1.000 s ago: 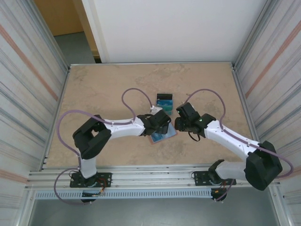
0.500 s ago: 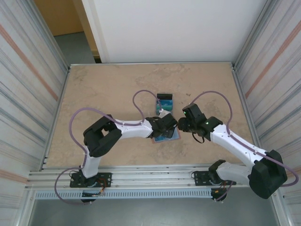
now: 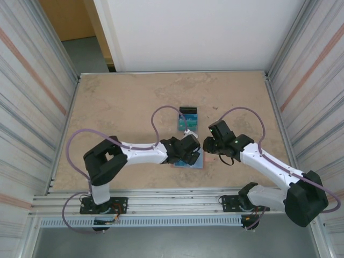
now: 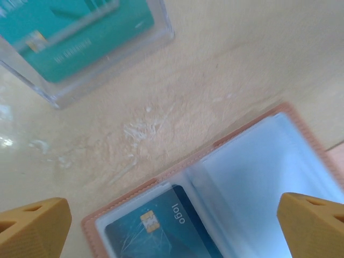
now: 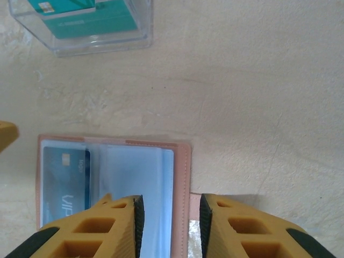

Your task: Take the credit cards out of the card holder

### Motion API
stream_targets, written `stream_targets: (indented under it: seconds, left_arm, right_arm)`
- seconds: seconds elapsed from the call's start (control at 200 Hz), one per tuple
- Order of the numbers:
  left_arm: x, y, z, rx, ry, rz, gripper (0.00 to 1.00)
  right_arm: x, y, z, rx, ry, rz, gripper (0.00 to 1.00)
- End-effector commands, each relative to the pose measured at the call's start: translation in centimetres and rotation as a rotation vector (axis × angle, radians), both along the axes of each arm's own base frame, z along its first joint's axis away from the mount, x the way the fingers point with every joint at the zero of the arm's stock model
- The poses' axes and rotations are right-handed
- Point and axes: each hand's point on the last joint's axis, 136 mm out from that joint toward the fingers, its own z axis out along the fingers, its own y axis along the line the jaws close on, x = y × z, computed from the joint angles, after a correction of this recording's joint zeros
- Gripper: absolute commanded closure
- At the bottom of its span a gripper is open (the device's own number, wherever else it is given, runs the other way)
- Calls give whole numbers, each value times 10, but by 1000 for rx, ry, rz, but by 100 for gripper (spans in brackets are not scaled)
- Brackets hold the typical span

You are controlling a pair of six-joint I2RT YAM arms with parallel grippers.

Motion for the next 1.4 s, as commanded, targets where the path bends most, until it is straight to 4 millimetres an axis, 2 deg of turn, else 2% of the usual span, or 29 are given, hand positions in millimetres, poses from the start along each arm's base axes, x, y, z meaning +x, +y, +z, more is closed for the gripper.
stream_targets:
  seconds: [0.0, 0.155, 0.356, 0.531, 0.631, 0.792, 1.097, 1.393]
  left_arm:
    - [-7, 17, 27, -47, -3, 61, 1]
    - [-11, 55, 27, -64, 42, 227, 1]
    - [-19, 106, -3, 5, 100, 388, 1]
    - [-27, 130, -25, 42, 134, 479, 1]
    - [-27, 129, -34, 34, 151, 481, 1]
    - [-25, 119, -41, 28, 163, 455, 1]
    - [-31, 110, -46, 25, 182, 428, 1]
    - [-37, 105, -49, 1, 193, 437, 1]
  right_arm:
    - [-11, 6, -4, 20, 32, -4, 67]
    - [-18, 23, -1, 35, 21, 19, 67]
    - [-27, 62, -13, 79, 65, 100, 72]
    - [-29, 95, -28, 95, 111, 169, 75]
    - [-28, 109, -37, 118, 145, 194, 76]
    - [-24, 112, -45, 115, 172, 194, 77]
    - [-16, 98, -52, 113, 200, 183, 75]
    - [-16, 90, -48, 142, 200, 184, 72]
